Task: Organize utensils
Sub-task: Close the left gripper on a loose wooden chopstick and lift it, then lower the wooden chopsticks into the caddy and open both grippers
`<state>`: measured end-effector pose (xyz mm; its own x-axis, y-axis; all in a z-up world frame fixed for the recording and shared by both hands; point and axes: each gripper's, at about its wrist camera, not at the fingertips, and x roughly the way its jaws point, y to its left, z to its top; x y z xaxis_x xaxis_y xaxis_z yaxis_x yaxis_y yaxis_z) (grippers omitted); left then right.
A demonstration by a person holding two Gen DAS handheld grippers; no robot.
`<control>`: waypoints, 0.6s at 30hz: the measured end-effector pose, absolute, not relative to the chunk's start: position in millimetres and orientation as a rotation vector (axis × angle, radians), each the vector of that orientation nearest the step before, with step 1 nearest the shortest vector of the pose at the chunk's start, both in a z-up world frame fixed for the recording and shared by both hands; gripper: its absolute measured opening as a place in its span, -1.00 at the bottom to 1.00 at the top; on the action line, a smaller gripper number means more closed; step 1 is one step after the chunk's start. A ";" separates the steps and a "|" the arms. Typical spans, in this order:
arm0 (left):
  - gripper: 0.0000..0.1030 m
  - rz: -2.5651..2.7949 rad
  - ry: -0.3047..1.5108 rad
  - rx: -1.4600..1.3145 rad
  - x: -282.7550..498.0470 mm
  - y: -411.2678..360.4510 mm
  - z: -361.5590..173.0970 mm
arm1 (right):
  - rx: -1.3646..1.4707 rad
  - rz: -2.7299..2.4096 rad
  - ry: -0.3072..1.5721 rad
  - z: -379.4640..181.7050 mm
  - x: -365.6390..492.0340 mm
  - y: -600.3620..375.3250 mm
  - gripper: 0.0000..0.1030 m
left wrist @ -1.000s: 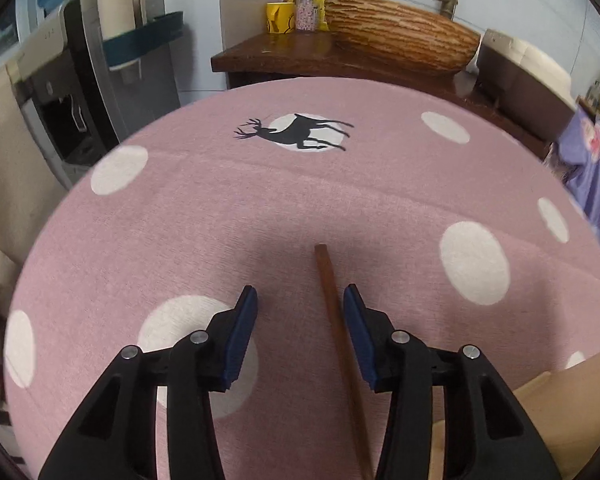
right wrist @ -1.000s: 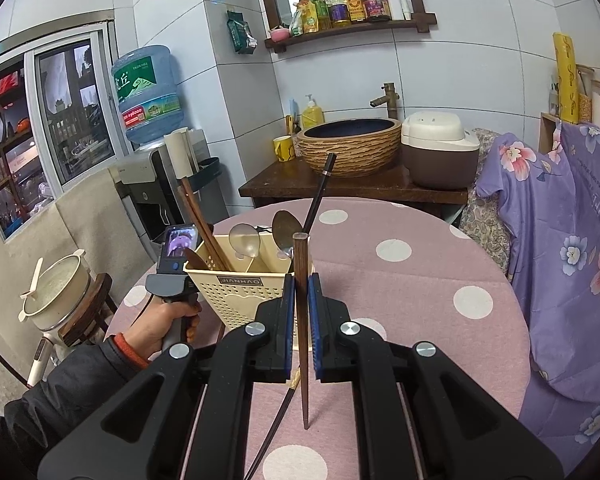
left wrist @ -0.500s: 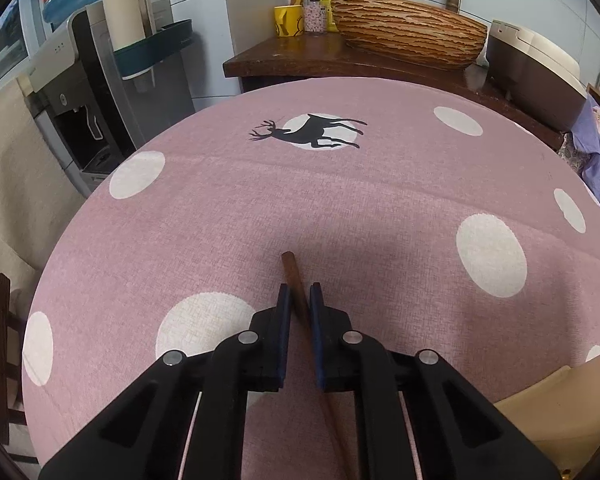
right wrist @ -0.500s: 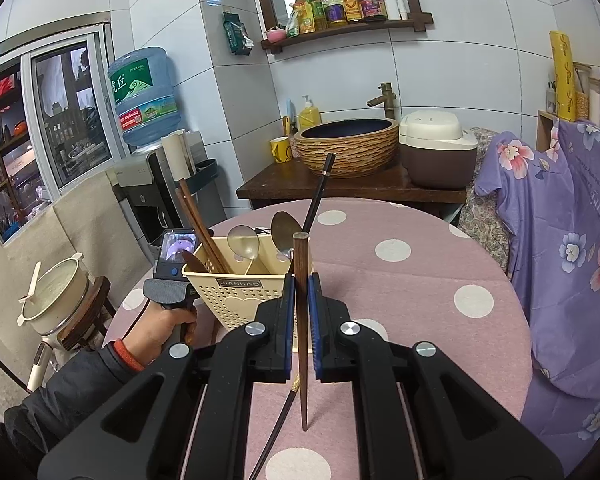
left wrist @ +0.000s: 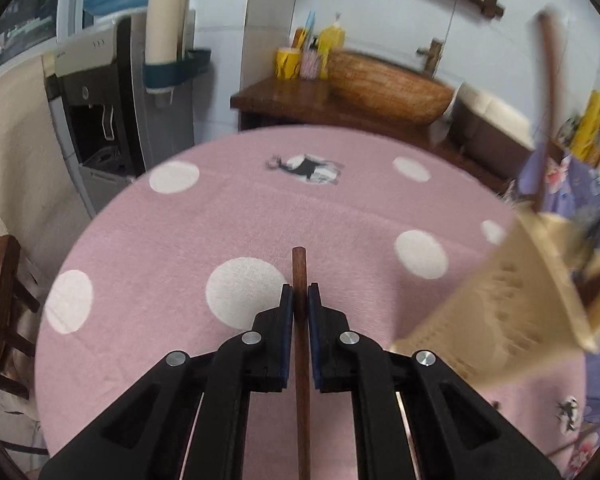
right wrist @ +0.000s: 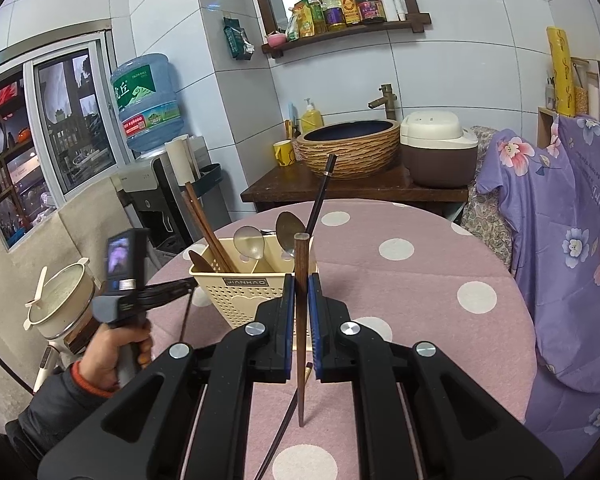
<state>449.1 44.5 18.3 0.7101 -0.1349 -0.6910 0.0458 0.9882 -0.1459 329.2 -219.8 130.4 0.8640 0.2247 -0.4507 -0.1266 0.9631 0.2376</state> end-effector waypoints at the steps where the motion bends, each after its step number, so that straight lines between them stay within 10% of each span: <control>1: -0.84 -0.114 0.747 -0.129 437.6 46.5 28.0 | 0.202 0.187 0.493 130.8 328.1 -219.3 -0.85; 18: -0.84 -0.284 0.492 -0.156 312.6 48.7 114.7 | 0.152 0.228 0.459 149.1 307.0 -210.7 -0.85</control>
<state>312.6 48.7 114.7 0.8434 -0.3052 -0.4423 0.2306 0.9490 -0.2150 307.0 -210.7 149.1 0.8717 0.2510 -0.4210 -0.1829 0.9635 0.1957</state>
